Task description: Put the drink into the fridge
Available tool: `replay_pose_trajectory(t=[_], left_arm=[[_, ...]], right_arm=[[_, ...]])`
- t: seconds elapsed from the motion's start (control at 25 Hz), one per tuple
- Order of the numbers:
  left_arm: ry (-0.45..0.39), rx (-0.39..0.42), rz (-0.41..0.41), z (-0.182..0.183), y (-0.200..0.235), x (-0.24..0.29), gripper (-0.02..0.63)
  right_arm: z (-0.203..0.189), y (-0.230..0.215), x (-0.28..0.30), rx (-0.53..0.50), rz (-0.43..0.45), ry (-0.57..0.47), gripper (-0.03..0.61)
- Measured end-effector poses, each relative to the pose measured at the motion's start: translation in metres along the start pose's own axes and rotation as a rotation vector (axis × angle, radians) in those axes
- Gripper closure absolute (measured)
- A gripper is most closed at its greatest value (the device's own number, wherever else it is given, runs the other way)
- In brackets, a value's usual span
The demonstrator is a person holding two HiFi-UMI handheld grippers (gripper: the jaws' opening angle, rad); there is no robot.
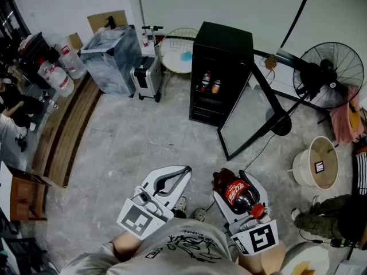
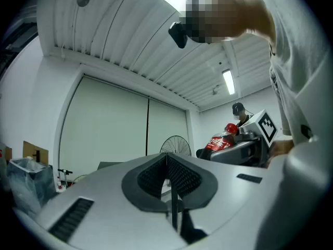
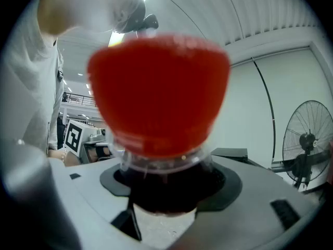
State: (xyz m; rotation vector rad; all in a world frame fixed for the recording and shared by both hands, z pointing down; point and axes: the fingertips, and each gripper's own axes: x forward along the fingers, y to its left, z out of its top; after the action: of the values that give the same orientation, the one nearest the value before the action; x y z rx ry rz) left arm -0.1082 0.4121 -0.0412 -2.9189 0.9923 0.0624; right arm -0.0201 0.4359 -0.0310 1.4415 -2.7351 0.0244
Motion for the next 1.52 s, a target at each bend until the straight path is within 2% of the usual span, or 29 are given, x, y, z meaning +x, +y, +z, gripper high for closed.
replay_pose_trajectory(t=[0.24,0.4,0.8,1.52], left_arm=[[-0.008,-0.009,-0.007,-0.001,0.012,-0.003,0.592],[0.001,-0.01,-0.015,-0.007,0.026,-0.01,0.592],[-0.007,-0.019,-0.036,-0.009,0.057,-0.02,0.592],[0.004,-0.018,-0.066,-0.018,0.082,0.032,0.592]], right_arm=[[-0.003,0.004,0.016,0.005,0.001,0.007,0.264],[0.0,0.013,0.032,0.04,0.018,-0.025,0.263],[-0.003,0.023,0.06,0.016,-0.023,0.003,0.264],[-0.012,-0.027,0.091,0.026,-0.046,0.017,0.264]])
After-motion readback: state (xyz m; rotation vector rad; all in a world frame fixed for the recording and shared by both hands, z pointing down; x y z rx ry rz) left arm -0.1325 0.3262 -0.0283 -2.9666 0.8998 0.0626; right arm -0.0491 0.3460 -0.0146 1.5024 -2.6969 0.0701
